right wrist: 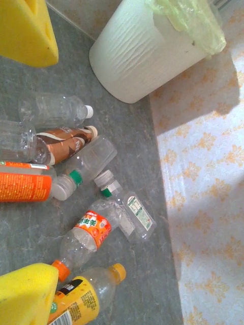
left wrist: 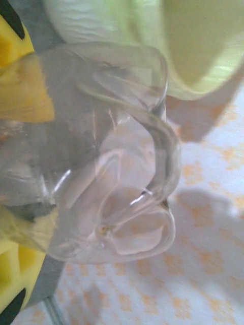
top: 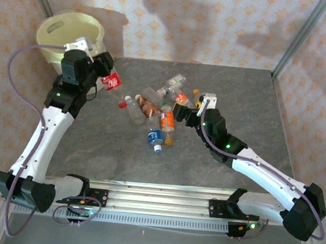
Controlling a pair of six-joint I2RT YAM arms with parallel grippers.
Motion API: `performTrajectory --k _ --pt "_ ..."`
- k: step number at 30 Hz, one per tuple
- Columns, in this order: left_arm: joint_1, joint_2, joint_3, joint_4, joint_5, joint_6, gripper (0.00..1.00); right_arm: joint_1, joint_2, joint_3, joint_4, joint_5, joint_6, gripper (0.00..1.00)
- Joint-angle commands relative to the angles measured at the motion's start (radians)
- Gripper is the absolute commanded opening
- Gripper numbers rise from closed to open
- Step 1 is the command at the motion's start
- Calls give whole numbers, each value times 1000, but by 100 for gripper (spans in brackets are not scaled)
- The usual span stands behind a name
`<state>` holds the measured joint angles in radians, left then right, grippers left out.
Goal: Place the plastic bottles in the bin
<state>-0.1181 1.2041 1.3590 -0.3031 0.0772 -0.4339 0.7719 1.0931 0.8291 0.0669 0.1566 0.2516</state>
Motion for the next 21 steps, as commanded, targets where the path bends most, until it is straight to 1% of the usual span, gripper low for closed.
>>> performTrajectory --k 1,5,8,11,14,16,18,21 --pt "-4 38 119 13 -127 119 38 4 2 41 48 -6 -7 99" --pt "11 103 226 99 -306 220 38 4 -8 35 35 -2 5 99" --pt "52 171 307 182 -371 274 39 4 -18 25 28 9 8 99" --pt "118 249 392 246 -420 272 38 4 -29 15 24 19 10 99" --pt "194 351 513 251 -432 225 38 4 -33 9 18 27 12 99" --pt "228 427 601 242 -432 214 38 4 -33 11 13 30 10 99" --pt "251 495 669 255 -436 222 38 4 -35 10 11 33 10 99" --pt "261 601 779 284 -429 299 39 4 -37 8 9 40 15 99"
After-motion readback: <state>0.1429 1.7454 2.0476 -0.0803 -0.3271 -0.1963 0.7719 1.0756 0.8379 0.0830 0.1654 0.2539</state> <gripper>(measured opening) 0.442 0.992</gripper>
